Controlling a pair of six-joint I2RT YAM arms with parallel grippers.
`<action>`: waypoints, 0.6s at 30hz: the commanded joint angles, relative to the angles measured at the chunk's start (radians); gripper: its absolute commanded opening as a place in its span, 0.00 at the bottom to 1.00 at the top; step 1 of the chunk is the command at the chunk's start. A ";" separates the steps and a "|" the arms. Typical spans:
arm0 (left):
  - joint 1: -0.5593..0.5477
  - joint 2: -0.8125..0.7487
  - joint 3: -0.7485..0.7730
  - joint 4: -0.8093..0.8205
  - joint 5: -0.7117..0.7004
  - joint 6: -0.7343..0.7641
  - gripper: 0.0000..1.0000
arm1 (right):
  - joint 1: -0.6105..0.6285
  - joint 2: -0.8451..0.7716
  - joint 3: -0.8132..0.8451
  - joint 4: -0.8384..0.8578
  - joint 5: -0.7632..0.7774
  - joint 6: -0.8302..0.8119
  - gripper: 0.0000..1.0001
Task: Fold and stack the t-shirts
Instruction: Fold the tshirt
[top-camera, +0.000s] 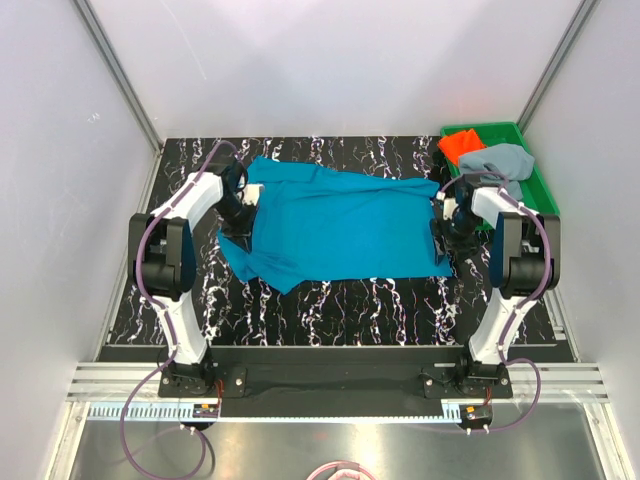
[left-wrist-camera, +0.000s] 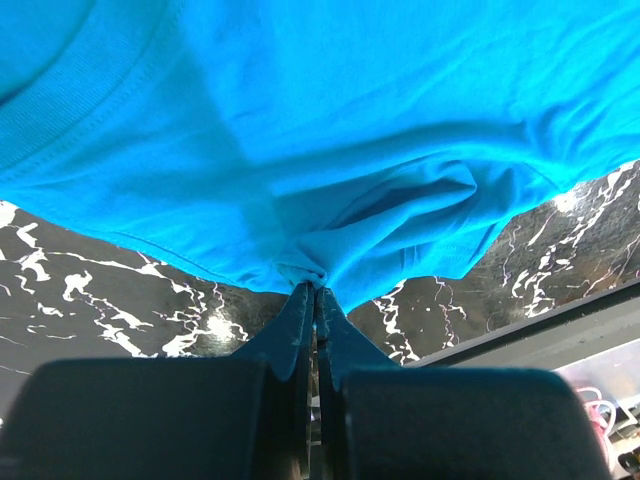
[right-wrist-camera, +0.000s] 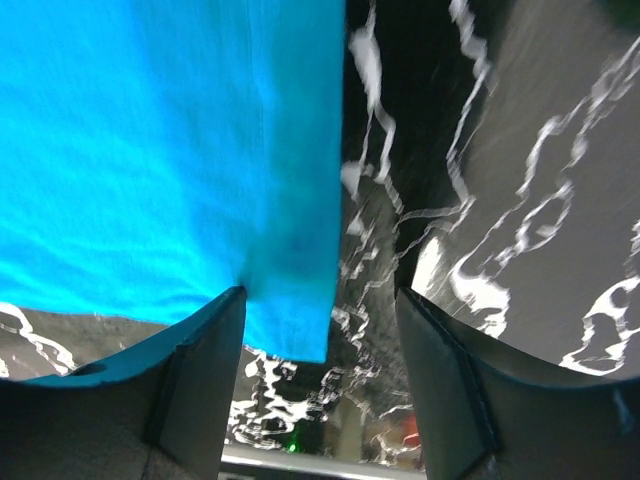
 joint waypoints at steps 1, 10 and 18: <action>-0.001 -0.030 0.045 0.008 -0.009 0.005 0.00 | -0.003 -0.054 -0.056 -0.081 -0.038 0.024 0.69; -0.001 -0.028 0.055 0.014 -0.004 -0.002 0.00 | -0.003 -0.095 -0.126 -0.065 -0.038 0.031 0.66; -0.001 -0.047 0.033 0.019 -0.004 -0.002 0.00 | -0.003 -0.049 -0.104 -0.025 -0.050 0.042 0.64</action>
